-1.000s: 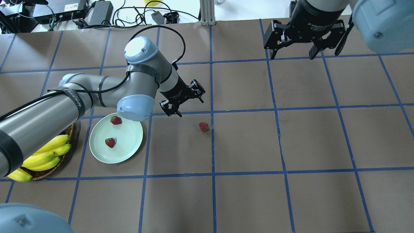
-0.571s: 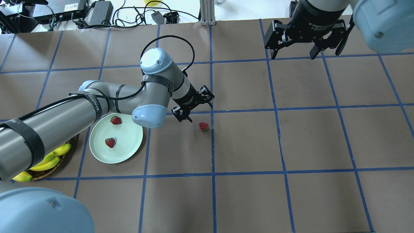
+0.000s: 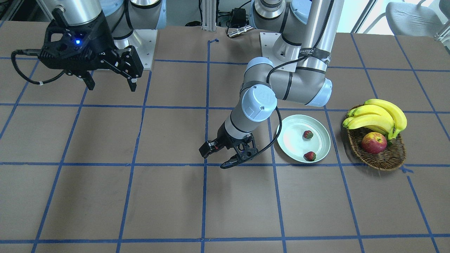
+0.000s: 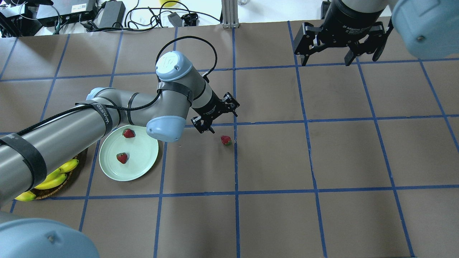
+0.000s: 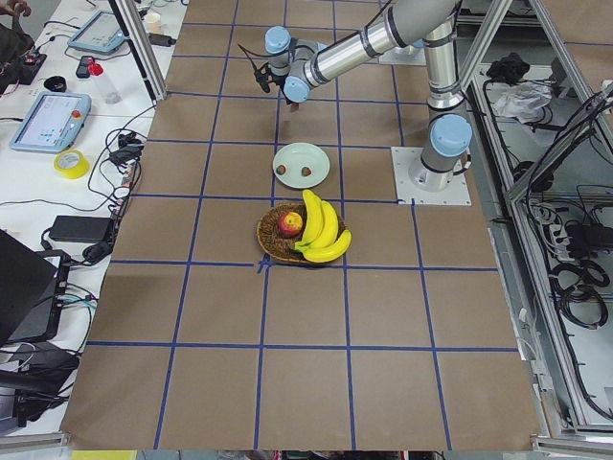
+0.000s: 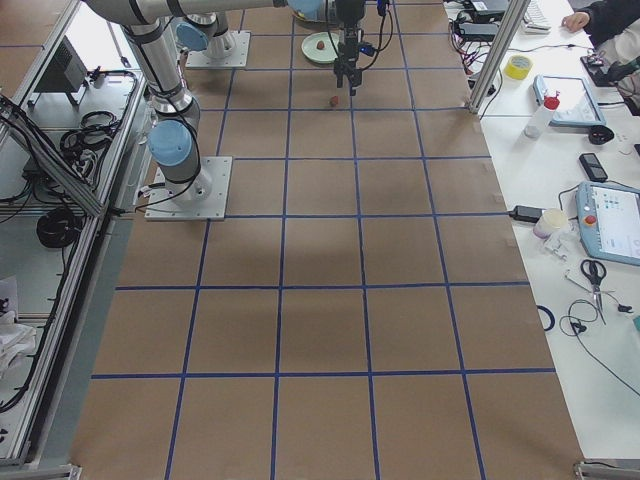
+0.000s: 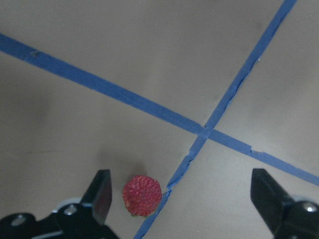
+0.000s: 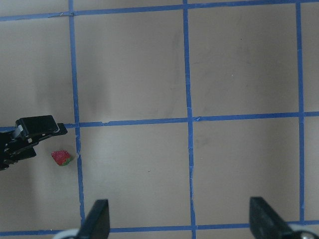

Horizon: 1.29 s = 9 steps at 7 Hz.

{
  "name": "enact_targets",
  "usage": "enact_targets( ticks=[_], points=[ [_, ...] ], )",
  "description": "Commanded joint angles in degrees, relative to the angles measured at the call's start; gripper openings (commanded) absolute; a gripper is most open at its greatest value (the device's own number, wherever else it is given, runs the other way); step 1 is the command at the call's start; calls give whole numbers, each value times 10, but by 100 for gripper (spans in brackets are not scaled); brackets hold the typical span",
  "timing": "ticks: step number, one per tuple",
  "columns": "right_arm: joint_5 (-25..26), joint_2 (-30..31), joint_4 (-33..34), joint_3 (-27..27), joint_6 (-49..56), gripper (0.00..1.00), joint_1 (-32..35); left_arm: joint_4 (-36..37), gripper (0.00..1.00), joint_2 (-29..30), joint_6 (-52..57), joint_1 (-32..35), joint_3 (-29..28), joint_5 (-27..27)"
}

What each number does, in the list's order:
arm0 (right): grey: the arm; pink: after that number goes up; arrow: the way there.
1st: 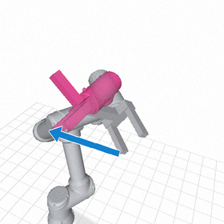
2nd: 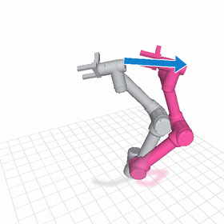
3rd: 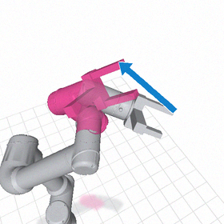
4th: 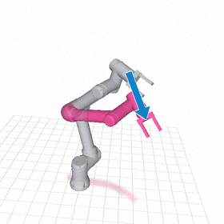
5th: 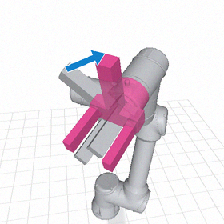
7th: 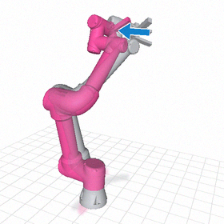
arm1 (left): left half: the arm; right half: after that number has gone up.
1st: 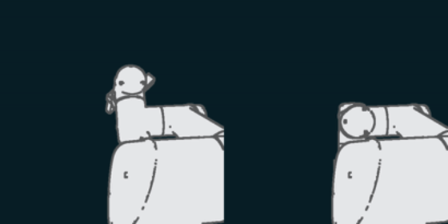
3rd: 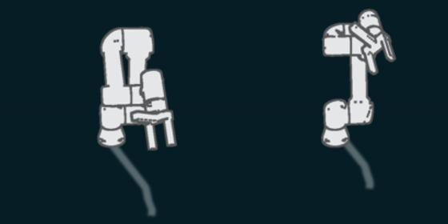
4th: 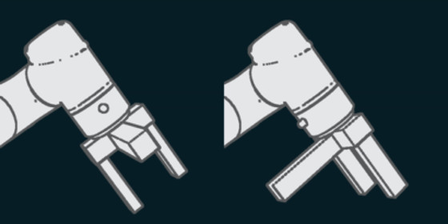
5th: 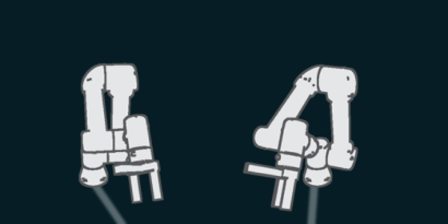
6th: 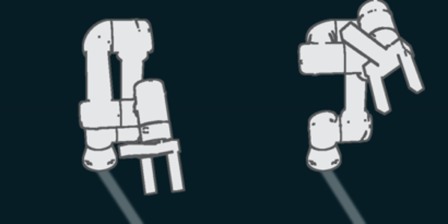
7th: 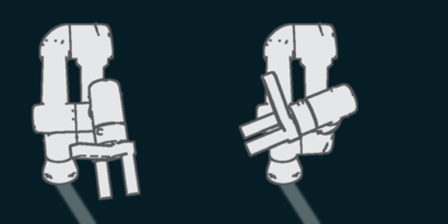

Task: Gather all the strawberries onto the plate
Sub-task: 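Reach the left gripper to the last strawberry and grasp it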

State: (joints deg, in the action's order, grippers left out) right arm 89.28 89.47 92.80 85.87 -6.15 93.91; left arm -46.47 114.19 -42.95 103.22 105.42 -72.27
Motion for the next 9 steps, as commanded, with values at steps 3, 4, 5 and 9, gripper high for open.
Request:
enact_targets(
  ticks=[3, 4, 5, 9],
  points=[
    [-2, 0, 0, 0, 0, 100, 0, -2, 100, 15, -20, 2, 2, 1],
    [-2, -1, 1, 0, 0, 100, 0, -1, 100, 18, -21, 2, 2, 2],
    [-3, -1, 1, 0, 0, 100, 0, -3, 100, 22, -21, 2, 11, -2],
    [-3, 0, 1, 0, 0, 100, 0, 0, 61, 21, -22, 3, 38, 4]
  ],
)
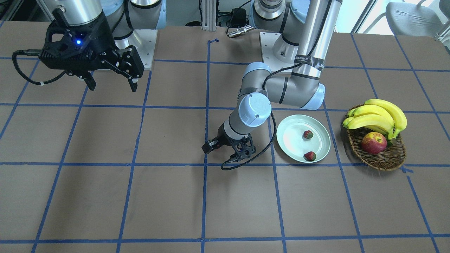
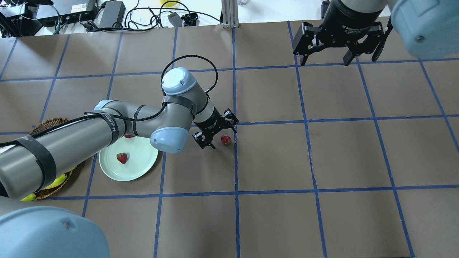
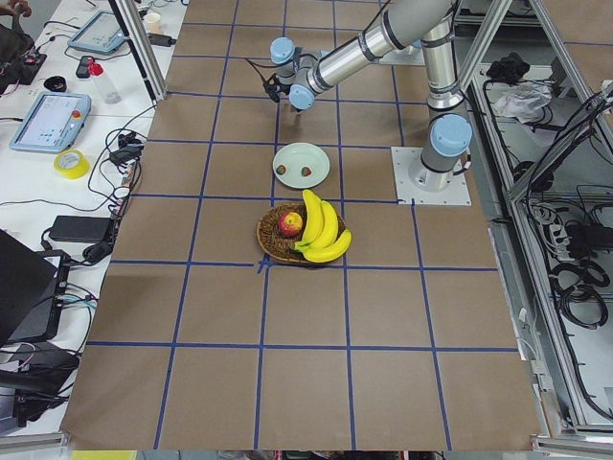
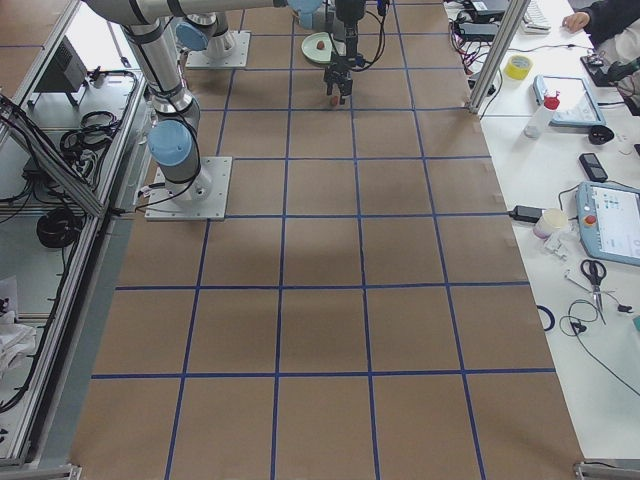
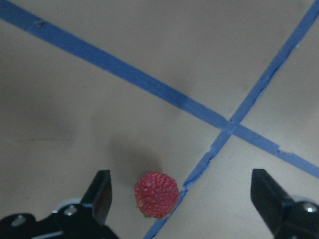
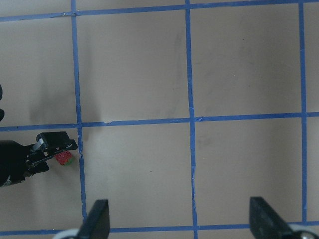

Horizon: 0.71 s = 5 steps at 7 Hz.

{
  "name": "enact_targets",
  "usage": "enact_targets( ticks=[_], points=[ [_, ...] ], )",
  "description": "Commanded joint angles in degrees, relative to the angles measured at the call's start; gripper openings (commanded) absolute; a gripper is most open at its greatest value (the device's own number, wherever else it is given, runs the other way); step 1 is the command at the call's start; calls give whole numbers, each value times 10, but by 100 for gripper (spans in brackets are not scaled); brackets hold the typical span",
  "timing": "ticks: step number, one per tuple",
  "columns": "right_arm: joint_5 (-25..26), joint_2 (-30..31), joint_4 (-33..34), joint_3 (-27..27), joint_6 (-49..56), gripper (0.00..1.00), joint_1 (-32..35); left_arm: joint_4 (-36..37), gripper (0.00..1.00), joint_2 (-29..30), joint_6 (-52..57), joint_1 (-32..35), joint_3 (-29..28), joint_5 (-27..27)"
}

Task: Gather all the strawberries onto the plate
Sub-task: 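Reach the left gripper to the last strawberry and grasp it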

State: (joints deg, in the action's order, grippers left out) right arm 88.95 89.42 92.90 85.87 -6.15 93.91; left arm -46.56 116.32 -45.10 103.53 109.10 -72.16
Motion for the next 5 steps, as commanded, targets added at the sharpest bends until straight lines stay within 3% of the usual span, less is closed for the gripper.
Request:
enact_targets(
  ticks=[1, 2, 5],
  points=[
    [0, 0, 0, 0, 0, 100, 0, -1, 35, -1, -1, 3, 2, 10],
    [-1, 1, 1, 0, 0, 100, 0, -2, 0, -4, -2, 6, 2, 14],
    [-1, 0, 0, 0, 0, 100, 0, -5, 0, -28, 8, 4, -5, 1]
  ],
)
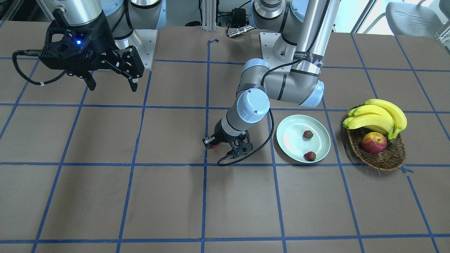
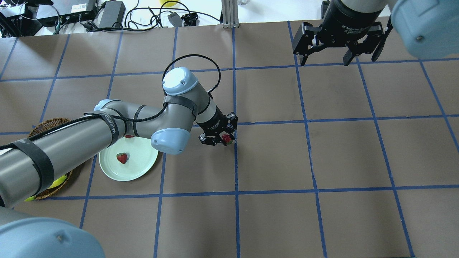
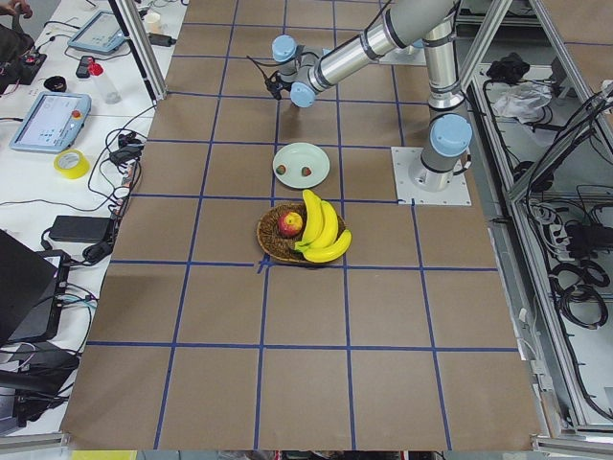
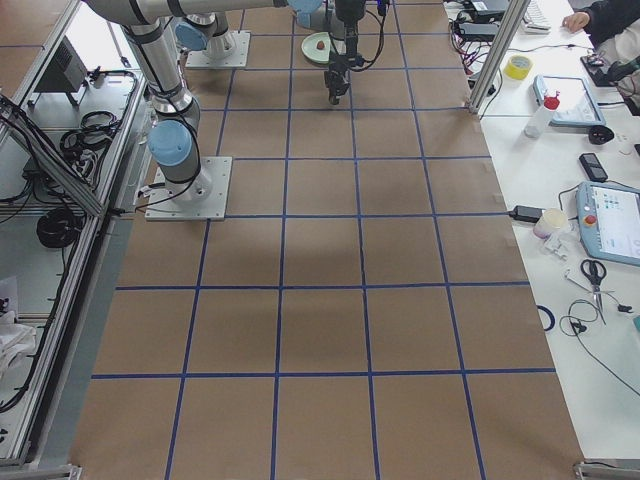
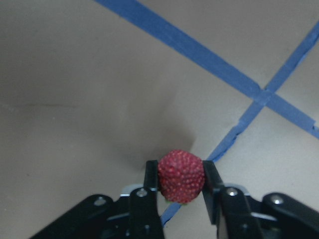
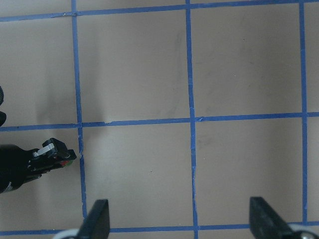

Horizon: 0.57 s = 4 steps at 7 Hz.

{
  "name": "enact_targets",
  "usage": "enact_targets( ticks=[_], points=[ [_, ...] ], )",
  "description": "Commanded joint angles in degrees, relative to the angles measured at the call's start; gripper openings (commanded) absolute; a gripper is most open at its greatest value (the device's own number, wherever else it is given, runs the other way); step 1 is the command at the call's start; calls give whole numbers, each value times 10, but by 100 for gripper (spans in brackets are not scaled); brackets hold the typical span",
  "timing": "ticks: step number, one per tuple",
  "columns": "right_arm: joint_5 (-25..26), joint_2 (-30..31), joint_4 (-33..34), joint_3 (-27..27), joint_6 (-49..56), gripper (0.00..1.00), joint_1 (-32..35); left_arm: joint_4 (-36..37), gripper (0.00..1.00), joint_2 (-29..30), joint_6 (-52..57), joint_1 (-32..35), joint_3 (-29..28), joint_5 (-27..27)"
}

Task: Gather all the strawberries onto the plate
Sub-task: 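Reach the left gripper to the last strawberry and grasp it, then carry the last strawberry into the plate and open the left gripper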

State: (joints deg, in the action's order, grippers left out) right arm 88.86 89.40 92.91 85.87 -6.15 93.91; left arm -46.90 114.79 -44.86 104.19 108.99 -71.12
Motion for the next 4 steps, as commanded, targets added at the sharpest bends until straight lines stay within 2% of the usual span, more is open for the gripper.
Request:
enact_targets(
  ticks=[1, 2, 4],
  points=[
    [-1, 1, 0, 0, 0, 100, 0, -23, 0, -23, 20, -9, -17, -104],
    [-1, 1, 0, 0, 0, 100, 1, -72, 0, -36, 63, -34, -22, -153],
    [0, 0, 0, 0, 1, 100, 1, -159, 0, -79, 144, -116, -19, -189]
  ],
)
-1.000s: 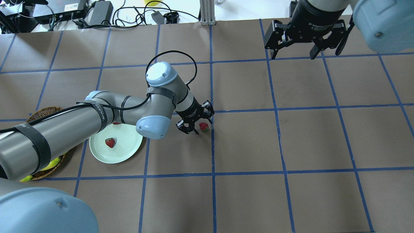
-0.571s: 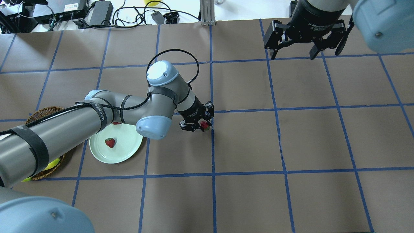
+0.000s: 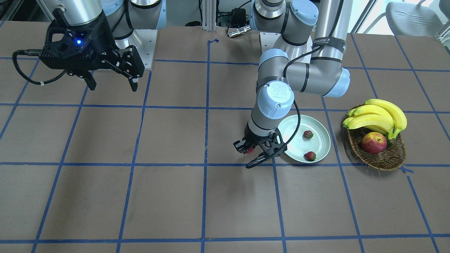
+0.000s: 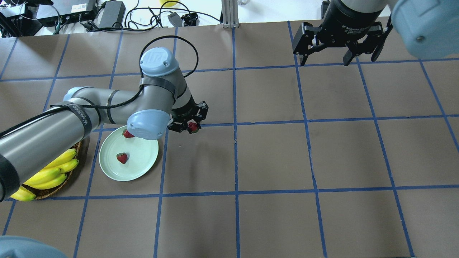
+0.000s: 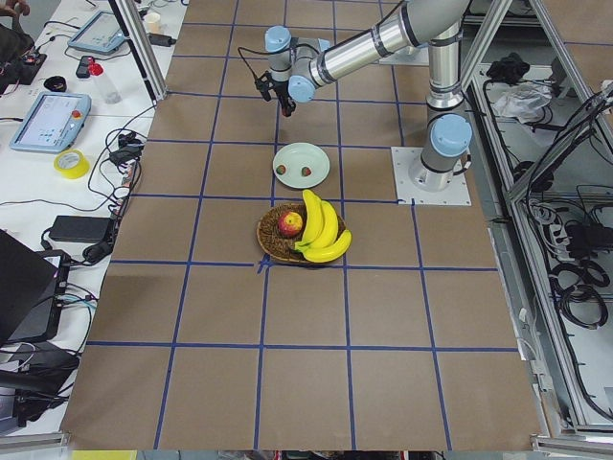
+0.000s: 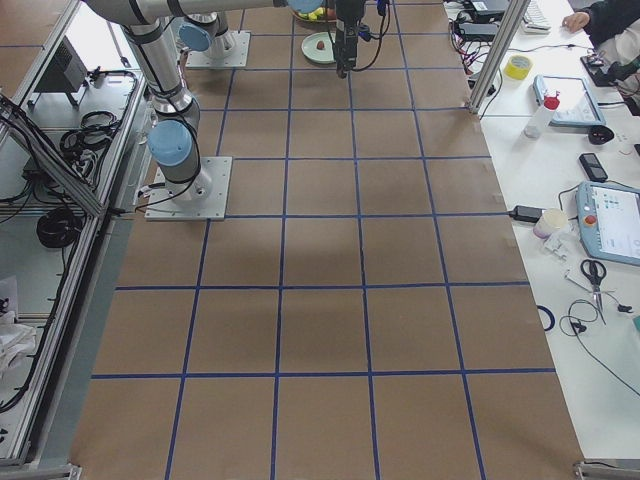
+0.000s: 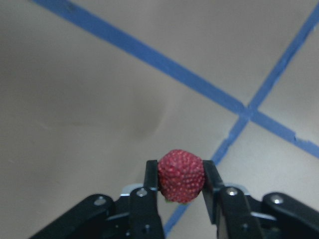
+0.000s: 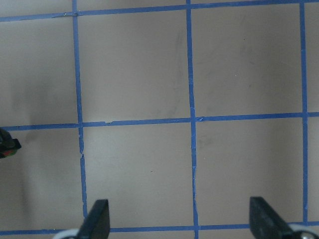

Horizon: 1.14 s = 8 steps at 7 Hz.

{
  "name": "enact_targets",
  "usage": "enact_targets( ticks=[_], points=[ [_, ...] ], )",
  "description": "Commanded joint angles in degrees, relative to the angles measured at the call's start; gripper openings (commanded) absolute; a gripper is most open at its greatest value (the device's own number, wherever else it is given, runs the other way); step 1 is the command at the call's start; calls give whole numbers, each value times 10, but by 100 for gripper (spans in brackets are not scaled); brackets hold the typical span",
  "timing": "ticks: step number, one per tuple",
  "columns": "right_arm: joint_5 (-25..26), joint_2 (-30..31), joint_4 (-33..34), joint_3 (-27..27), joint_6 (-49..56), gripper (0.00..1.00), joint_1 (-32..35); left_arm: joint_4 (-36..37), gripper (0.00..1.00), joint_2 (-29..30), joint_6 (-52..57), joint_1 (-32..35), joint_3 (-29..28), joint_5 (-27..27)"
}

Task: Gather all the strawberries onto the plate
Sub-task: 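Carry the last strawberry into the plate and open the left gripper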

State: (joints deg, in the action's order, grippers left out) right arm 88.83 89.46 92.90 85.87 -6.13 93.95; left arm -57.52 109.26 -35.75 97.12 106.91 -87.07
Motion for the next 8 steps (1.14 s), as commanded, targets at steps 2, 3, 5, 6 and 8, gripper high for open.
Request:
enact_targets(
  ticks=[2, 3, 5, 6, 8],
  points=[
    [0, 0, 0, 0, 0, 100, 0, -122, 0, -47, 132, -109, 2, -72],
    [0, 0, 0, 0, 0, 100, 0, -143, 0, -47, 154, -134, 5, -72],
    [0, 0, 0, 0, 0, 100, 0, -145, 28, -34, 161, -165, 17, -67],
    [0, 0, 0, 0, 1, 100, 0, -144, 91, -34, 161, -174, 16, -68],
    [0, 0, 0, 0, 0, 100, 0, -140, 100, -42, 162, -176, 10, -67]
  ],
)
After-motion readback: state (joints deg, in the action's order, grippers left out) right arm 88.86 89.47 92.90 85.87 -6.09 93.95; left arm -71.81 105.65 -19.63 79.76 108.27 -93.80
